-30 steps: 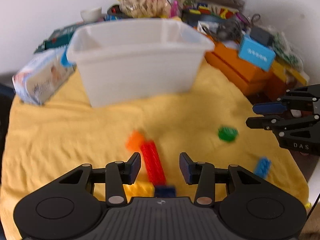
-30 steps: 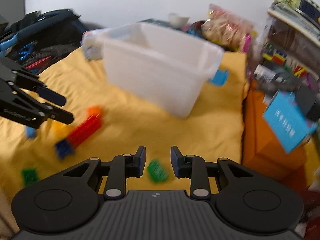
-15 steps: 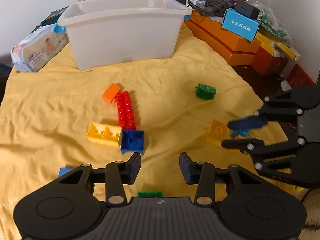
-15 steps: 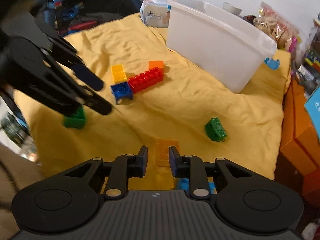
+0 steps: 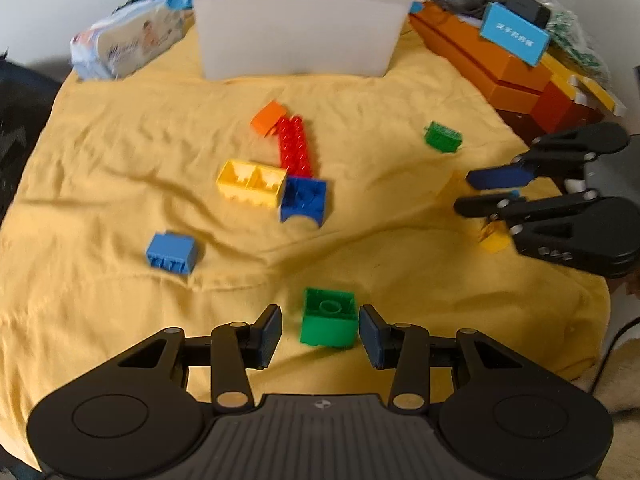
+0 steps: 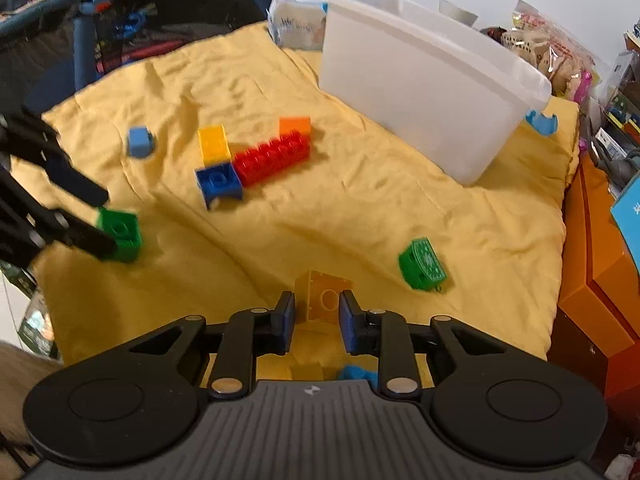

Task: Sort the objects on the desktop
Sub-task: 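Grasp an orange block with the right tool while the left tool grasps a green block, then carry both blocks over the white bin and open both tools, then grasp a blue block with the right tool while the left tool grasps a yellow block, then carry both blocks over the white bin and open both tools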

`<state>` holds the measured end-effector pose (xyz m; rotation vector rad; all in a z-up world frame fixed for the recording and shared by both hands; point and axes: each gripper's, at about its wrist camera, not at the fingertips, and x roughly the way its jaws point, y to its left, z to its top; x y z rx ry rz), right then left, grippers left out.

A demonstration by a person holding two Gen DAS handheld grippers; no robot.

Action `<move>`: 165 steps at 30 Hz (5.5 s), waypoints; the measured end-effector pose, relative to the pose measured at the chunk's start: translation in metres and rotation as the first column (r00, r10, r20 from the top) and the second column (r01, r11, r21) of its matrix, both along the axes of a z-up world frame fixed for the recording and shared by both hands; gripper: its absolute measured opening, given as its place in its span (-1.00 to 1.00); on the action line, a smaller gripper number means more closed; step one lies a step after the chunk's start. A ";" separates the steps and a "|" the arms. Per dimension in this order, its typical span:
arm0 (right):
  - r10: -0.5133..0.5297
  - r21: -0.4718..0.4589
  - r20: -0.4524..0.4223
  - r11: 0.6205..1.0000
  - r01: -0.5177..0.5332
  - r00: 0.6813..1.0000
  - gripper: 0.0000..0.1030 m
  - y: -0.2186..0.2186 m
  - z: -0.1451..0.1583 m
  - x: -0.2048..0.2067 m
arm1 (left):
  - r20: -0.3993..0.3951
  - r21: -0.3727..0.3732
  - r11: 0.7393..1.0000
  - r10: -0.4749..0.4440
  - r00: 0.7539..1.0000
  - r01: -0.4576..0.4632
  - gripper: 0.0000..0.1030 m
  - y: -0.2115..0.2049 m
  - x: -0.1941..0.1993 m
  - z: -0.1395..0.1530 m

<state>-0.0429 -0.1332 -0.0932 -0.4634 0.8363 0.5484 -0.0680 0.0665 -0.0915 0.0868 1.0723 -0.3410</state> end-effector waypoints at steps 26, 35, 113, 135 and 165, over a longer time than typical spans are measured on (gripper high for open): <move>-0.074 0.025 0.204 0.997 0.070 0.976 -0.48 0.000 0.065 0.043 | 0.401 -0.074 0.994 -0.047 0.915 0.084 -0.32 -0.012 0.108 0.117; -0.125 0.081 0.354 0.991 0.103 0.927 -0.48 0.016 0.114 0.098 | 0.532 -0.053 0.992 -0.069 0.844 0.114 -0.32 -0.016 0.171 0.162; -0.423 0.089 -0.192 0.891 0.445 0.886 -0.32 -0.066 0.005 -0.010 | 0.005 0.030 0.980 -0.199 0.980 0.199 -0.31 0.015 0.121 -0.010; -0.316 0.082 -0.173 0.939 0.333 0.933 -0.45 -0.017 -0.022 0.062 | 0.002 0.005 0.988 -0.153 0.988 0.153 -0.46 0.017 0.106 -0.021; -0.269 0.198 0.294 0.956 0.217 0.917 -0.47 0.000 0.134 0.181 | 0.466 -0.101 0.982 -0.097 0.880 0.162 -0.47 -0.011 0.249 0.150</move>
